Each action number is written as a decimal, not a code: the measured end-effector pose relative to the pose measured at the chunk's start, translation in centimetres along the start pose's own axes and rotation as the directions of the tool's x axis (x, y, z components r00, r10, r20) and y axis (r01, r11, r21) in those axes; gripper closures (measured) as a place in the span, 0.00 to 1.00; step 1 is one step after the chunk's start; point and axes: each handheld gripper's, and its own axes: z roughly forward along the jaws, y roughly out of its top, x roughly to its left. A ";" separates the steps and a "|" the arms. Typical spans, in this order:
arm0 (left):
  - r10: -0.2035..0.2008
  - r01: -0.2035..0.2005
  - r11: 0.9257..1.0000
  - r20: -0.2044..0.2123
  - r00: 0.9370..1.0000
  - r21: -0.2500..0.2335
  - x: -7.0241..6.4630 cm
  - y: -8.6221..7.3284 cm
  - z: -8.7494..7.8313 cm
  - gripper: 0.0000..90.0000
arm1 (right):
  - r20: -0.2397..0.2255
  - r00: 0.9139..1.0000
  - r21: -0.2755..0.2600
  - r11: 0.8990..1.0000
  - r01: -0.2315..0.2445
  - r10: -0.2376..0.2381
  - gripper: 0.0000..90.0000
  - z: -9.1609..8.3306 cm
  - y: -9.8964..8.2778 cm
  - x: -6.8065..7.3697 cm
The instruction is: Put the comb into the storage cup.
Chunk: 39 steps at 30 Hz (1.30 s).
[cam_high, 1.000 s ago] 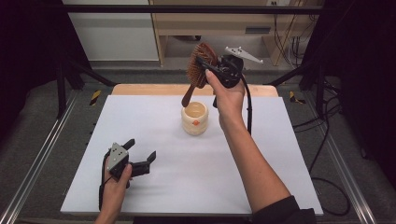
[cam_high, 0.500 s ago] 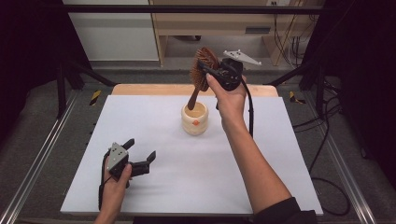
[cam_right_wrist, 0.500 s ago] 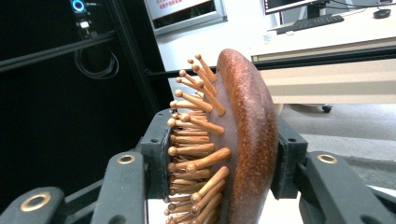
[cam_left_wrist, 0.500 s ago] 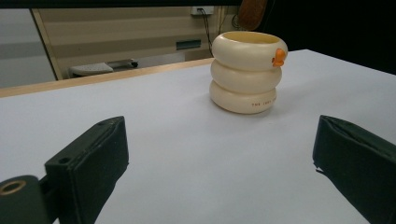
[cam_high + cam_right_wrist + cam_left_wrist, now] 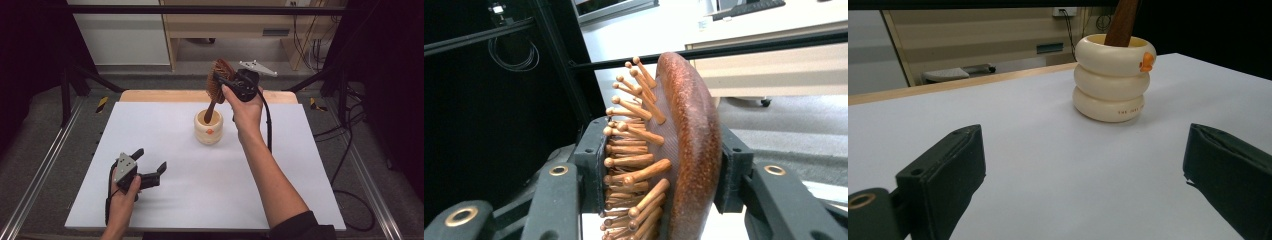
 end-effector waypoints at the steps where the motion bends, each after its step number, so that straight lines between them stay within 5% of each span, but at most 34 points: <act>1: 0.000 0.000 1.000 0.000 1.000 0.000 0.0 0.0 0.0 0.04 | -0.001 1.000 0.001 1.000 -0.006 0.006 0.57 0.1 -0.1 -0.1; 39: 0.004 -0.004 1.000 0.004 1.000 0.001 0.0 0.0 -0.1 0.03 | 0.014 1.000 0.047 0.999 0.003 -0.003 0.56 1.5 -3.0 -0.5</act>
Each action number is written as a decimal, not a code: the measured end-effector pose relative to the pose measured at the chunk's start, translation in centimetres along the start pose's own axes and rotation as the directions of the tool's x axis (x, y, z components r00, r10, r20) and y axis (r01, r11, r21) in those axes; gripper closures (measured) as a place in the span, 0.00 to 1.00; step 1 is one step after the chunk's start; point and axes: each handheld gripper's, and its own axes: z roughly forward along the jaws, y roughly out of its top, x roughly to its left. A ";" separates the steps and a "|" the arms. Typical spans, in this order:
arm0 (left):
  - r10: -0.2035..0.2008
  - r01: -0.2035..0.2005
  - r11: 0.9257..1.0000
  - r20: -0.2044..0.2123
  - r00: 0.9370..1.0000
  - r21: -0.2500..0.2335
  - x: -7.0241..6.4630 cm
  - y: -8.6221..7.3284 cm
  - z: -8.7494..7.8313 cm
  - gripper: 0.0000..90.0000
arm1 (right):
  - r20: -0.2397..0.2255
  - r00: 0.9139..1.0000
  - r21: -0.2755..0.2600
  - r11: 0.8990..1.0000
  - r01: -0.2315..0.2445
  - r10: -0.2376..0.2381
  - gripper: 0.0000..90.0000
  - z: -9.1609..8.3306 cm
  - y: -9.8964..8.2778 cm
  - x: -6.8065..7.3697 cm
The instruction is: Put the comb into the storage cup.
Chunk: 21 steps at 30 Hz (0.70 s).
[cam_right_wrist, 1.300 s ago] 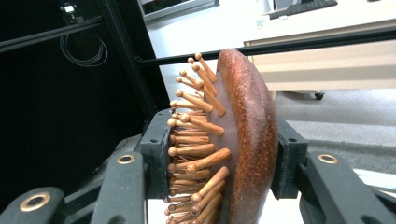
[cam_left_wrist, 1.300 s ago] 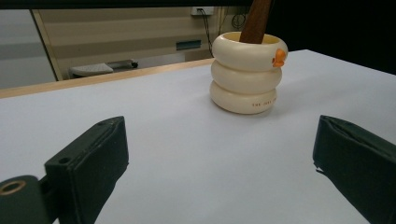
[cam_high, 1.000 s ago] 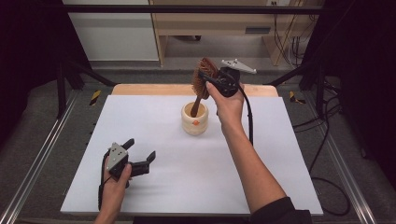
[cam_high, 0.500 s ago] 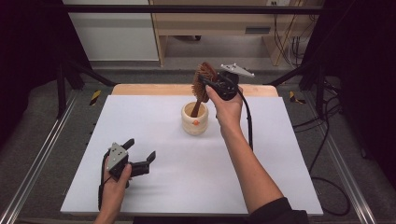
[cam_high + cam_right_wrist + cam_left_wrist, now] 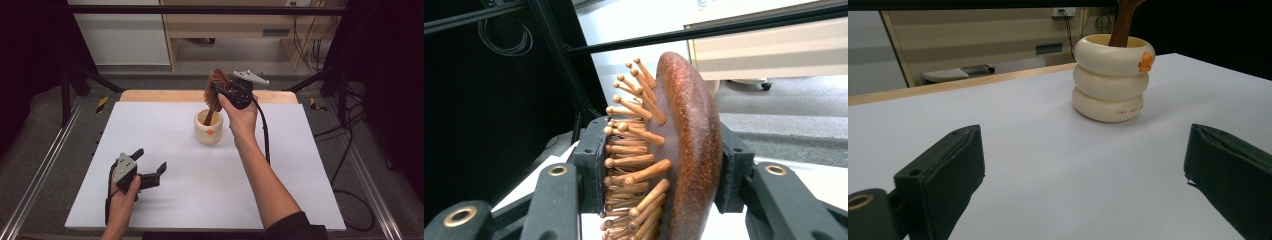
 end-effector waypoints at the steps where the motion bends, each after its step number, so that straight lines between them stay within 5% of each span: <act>1: 0.000 0.000 1.000 0.000 1.000 0.000 0.0 0.0 0.0 0.03 | 0.001 1.000 0.001 1.000 -0.001 0.001 0.56 0.0 -0.1 0.0; 21: -0.003 0.003 1.000 0.005 1.000 0.000 0.0 0.0 0.0 0.03 | 0.004 1.000 0.012 1.000 -0.017 0.017 0.56 0.5 -1.1 -0.4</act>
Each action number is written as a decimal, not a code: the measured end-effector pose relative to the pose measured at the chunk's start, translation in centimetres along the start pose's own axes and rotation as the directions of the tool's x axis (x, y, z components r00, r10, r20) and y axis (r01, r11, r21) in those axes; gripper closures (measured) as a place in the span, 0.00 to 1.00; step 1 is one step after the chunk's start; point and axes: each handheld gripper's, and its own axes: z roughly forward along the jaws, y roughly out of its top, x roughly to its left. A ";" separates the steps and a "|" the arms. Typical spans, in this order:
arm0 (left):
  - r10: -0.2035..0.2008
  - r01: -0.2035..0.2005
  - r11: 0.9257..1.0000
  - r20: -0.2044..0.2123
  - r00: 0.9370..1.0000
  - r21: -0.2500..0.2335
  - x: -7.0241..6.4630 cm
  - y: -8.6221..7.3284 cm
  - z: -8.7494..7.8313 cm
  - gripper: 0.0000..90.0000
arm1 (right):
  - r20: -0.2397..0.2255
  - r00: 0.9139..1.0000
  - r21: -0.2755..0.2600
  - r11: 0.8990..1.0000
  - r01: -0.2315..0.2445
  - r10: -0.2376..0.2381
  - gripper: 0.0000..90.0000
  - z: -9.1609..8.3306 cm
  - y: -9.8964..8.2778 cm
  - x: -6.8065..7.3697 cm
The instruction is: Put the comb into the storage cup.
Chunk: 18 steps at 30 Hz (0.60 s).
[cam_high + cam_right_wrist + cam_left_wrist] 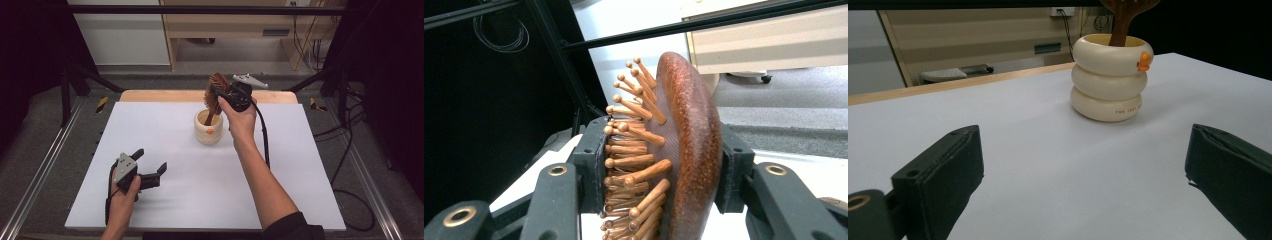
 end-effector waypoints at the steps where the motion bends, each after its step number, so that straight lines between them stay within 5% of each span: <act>1: 0.001 -0.001 1.000 0.000 1.000 0.000 0.0 0.0 0.0 0.03 | 0.002 1.000 0.001 1.000 -0.002 0.002 0.56 0.0 0.0 0.0; 18: 0.002 -0.002 1.000 0.001 1.000 -0.001 0.0 0.0 0.0 0.03 | -0.001 1.000 0.012 1.000 -0.001 0.001 0.56 0.4 -0.6 0.1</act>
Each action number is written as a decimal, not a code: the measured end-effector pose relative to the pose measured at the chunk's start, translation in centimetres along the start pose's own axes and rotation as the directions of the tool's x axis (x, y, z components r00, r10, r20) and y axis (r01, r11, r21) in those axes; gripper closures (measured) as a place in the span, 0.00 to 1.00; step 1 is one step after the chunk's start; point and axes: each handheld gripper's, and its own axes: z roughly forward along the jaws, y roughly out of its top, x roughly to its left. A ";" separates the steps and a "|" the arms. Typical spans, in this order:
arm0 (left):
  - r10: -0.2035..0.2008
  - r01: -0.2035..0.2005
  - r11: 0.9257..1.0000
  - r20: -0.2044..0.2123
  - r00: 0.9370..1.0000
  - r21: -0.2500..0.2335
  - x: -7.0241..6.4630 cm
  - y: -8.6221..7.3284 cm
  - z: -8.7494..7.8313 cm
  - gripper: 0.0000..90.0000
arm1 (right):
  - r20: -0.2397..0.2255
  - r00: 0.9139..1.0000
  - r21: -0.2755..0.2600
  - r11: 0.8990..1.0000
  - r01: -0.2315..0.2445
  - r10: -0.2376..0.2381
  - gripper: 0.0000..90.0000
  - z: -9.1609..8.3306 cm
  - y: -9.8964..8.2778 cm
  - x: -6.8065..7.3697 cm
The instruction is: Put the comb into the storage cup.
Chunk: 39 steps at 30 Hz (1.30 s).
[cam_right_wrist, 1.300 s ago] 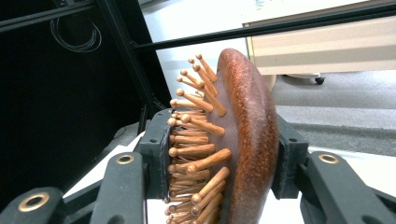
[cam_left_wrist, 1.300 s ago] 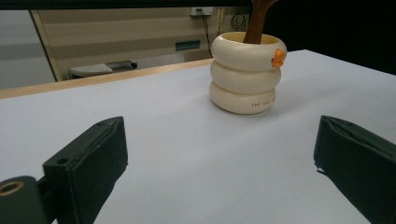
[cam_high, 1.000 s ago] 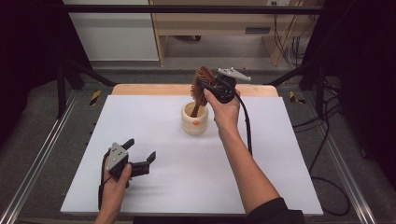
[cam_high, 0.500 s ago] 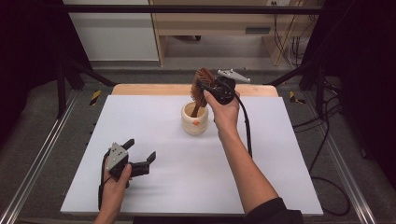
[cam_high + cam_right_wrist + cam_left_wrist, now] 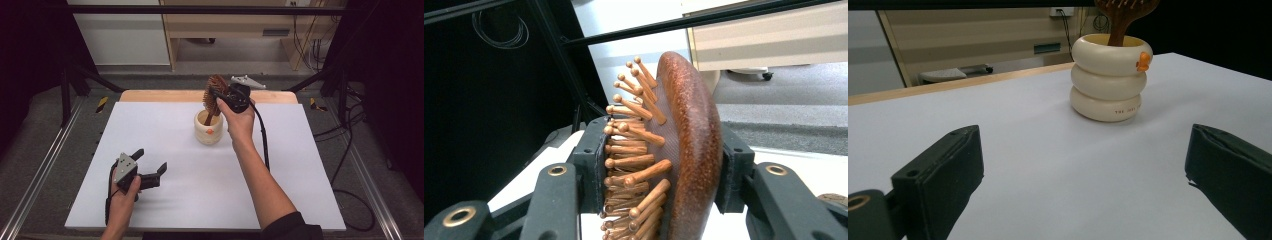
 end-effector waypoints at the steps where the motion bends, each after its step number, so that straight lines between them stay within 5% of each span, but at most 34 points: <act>1: 0.002 -0.002 1.000 0.000 1.000 0.001 0.0 0.0 0.0 0.03 | 0.000 1.000 0.001 1.000 -0.001 0.001 0.56 0.0 -0.1 0.0; 39: -0.002 0.002 1.000 -0.002 1.000 -0.004 0.2 0.1 -0.2 0.02 | 0.002 0.999 0.003 0.999 -0.037 0.037 0.56 0.7 -1.5 -0.5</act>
